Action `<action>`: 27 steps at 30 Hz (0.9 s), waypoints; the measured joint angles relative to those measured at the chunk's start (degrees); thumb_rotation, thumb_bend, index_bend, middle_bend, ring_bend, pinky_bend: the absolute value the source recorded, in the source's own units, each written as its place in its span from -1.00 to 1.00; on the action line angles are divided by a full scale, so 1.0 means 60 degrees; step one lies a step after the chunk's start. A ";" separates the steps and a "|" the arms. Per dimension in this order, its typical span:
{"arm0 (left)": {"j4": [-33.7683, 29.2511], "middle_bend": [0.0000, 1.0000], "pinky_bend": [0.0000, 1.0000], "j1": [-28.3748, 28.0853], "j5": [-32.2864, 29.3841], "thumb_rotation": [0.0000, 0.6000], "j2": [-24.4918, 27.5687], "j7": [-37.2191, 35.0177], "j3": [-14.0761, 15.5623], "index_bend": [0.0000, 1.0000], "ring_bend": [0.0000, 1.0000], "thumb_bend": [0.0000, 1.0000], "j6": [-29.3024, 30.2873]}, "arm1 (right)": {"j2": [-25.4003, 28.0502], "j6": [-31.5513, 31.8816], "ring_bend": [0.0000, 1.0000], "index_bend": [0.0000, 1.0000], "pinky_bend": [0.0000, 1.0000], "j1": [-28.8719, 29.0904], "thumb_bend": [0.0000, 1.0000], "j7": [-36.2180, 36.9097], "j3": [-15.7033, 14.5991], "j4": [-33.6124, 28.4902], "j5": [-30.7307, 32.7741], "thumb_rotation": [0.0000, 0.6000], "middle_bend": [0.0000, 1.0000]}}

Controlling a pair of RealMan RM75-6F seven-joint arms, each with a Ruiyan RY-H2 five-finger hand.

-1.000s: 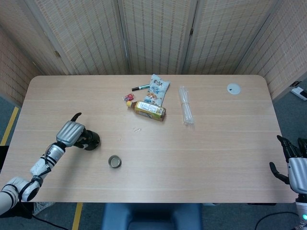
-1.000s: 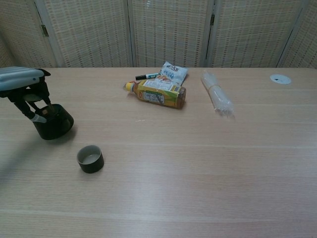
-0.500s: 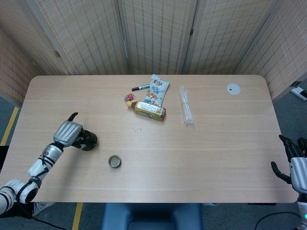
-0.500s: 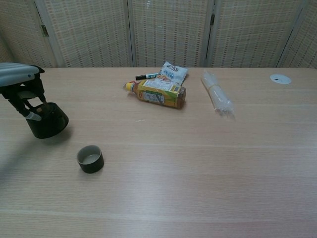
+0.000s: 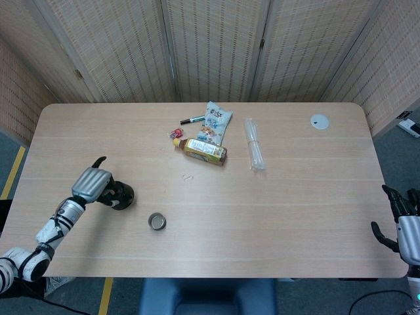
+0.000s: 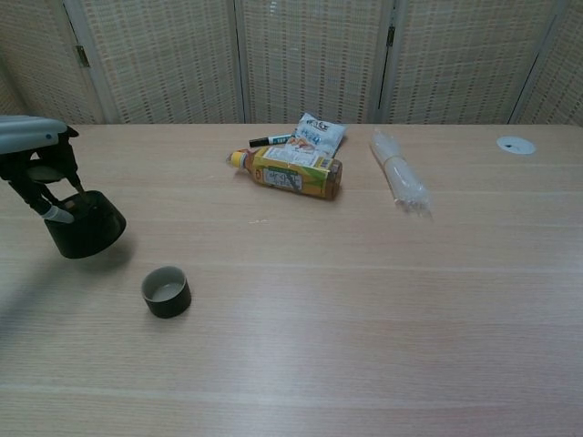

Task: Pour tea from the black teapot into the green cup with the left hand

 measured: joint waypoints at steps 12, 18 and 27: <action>0.0236 1.00 -0.83 -0.0008 0.0096 -0.09 -0.0246 -0.0025 0.0010 0.98 0.72 -0.29 0.0078 | -0.0008 0.0007 -0.49 -0.85 -1.00 -0.0011 -0.25 -0.0016 0.0001 -0.0001 0.0028 1.00 -0.63; 0.0241 1.00 -0.56 0.0030 -0.0089 -0.08 -0.0444 0.0161 -0.0152 1.00 0.79 -0.20 0.0299 | -0.0019 0.0001 -0.49 -0.85 -1.00 -0.0011 -0.25 -0.0003 -0.0001 0.0017 0.0037 1.00 -0.63; 0.0074 1.00 -0.41 0.0255 -0.0074 0.06 -0.0575 0.0556 -0.0289 1.00 0.81 -0.11 0.1087 | 0.0015 0.0121 -0.49 -0.85 -1.00 -0.0041 -0.25 -0.0010 0.0013 -0.0006 -0.0024 1.00 -0.63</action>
